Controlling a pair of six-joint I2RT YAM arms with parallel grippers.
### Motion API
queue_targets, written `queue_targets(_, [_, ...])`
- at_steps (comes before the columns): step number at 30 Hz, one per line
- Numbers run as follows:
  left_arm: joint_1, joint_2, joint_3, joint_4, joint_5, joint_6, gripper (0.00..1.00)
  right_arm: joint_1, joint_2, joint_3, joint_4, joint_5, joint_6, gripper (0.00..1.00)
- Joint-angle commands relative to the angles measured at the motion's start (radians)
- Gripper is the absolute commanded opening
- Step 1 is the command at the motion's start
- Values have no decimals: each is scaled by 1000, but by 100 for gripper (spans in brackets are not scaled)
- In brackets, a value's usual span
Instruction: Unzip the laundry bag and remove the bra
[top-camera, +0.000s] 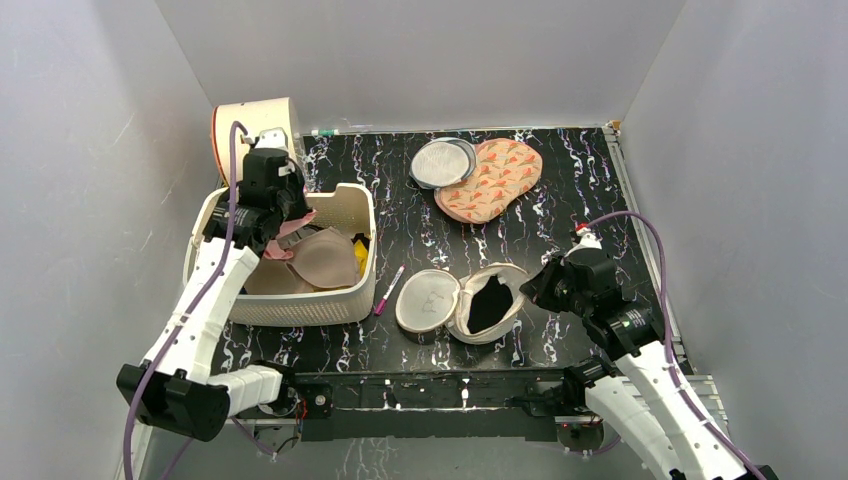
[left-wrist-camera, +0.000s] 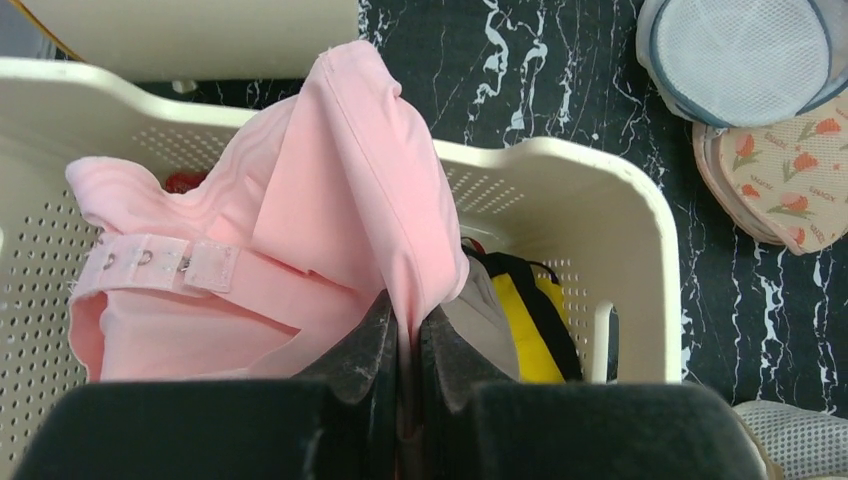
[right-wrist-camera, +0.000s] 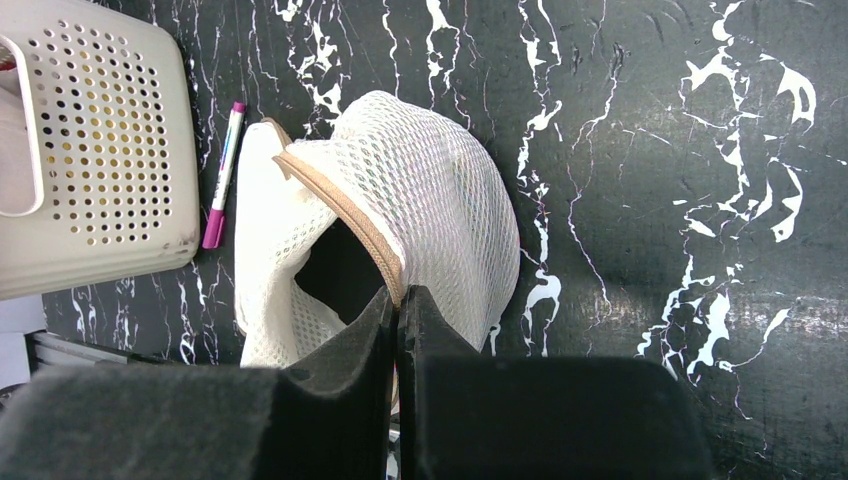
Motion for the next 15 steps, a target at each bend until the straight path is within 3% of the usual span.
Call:
queue_targets(1, [2,-72,-54,-54,37,-64,0,4,3,7,57,5,0,0])
queue_targets(4, [2,-131,-112,-52,97,-25,0,5,6,6,58,1,0,0])
queue_targets(8, [2,-180,-180,-42,316,6,0,5,12,6,63,-3,0,0])
queue_targets(15, [2,-207,-345,104,583,-130,0,4,17,16,61,-2,-4,0])
